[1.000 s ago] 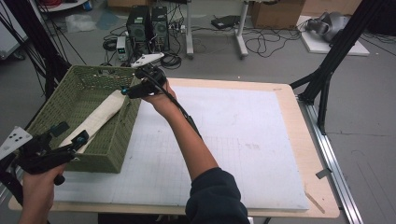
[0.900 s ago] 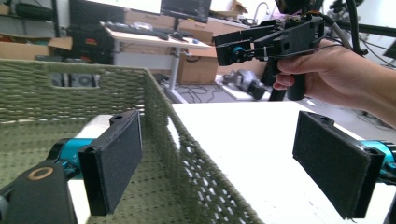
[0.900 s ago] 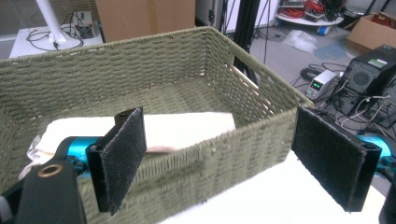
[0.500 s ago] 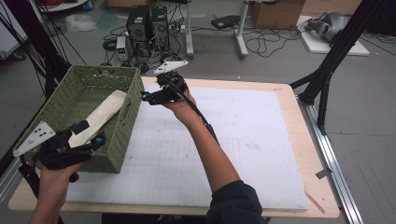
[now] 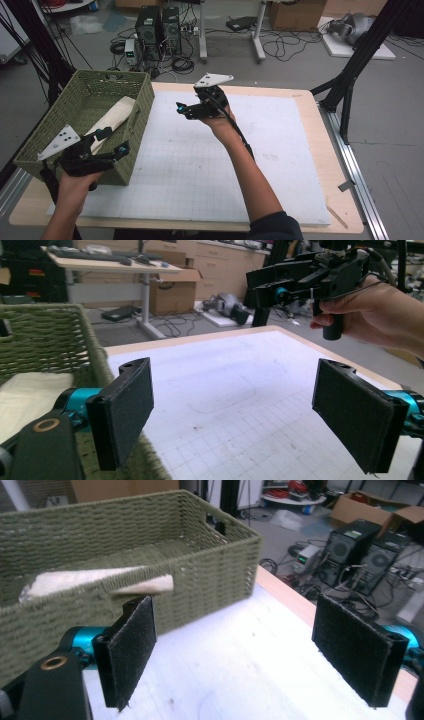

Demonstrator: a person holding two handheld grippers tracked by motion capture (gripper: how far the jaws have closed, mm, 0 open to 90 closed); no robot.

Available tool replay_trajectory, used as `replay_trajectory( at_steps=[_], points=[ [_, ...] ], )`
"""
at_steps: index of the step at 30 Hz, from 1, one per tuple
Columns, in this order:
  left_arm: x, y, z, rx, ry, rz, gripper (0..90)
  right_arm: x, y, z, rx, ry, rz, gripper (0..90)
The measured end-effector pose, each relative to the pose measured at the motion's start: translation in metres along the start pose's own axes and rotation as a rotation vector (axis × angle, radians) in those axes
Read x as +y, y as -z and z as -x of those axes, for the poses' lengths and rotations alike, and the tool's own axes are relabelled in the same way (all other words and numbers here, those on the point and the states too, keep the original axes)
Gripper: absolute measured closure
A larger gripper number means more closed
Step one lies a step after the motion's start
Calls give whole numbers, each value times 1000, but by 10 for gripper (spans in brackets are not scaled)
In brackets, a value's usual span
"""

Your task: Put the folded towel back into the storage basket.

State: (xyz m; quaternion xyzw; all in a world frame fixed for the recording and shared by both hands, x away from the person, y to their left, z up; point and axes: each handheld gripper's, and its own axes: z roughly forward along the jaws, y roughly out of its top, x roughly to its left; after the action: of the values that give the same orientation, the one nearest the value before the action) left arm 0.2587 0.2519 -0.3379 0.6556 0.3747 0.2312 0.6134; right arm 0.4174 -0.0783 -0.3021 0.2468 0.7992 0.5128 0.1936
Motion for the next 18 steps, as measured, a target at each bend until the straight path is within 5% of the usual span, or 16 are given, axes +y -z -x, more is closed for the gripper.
replay_trajectory(
  at_steps=[18],
  points=[
    [-3,-36,18,-106,-35,-39,174,-61,82,17,-144,-53,4,171]
  ],
)
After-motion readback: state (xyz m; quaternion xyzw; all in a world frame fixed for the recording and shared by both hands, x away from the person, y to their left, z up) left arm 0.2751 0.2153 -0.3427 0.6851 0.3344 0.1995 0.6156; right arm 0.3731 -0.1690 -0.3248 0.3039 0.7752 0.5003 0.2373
